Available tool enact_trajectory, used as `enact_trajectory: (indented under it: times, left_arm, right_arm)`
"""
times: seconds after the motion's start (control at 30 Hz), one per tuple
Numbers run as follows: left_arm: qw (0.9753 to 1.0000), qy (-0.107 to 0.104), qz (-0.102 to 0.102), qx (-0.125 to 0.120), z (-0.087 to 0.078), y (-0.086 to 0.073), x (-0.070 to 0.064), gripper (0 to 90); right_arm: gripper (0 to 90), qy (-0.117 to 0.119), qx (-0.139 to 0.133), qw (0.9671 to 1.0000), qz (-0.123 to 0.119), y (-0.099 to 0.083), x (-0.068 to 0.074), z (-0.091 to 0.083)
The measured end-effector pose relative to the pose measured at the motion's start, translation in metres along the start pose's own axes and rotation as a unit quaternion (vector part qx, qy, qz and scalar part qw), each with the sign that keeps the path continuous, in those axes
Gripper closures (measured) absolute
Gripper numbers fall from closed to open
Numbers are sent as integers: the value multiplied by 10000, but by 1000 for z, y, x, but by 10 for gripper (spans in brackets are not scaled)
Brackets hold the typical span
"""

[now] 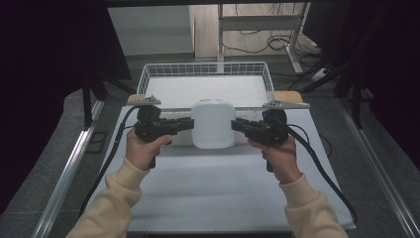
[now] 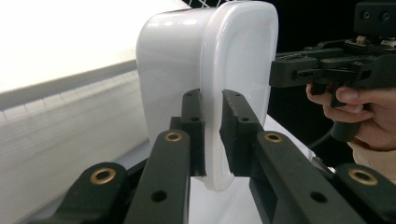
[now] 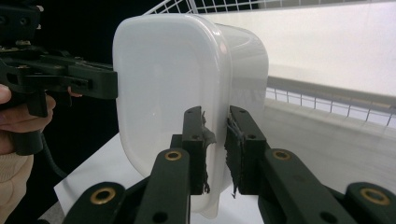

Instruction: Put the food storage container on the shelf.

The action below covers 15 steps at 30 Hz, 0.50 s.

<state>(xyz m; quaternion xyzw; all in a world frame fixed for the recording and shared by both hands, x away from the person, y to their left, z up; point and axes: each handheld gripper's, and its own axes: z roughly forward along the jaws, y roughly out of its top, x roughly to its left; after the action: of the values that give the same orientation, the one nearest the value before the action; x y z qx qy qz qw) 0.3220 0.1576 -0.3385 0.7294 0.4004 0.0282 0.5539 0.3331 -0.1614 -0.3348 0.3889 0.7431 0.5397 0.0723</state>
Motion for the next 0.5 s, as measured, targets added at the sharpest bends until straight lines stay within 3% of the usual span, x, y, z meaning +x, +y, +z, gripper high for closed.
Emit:
enact_trajectory:
  times: [0.5]
  left_arm:
    - [10000,17,39,-64,1,31,9,806]
  right_arm:
    - [783,-62,-40,9999,-141,32,-5,3]
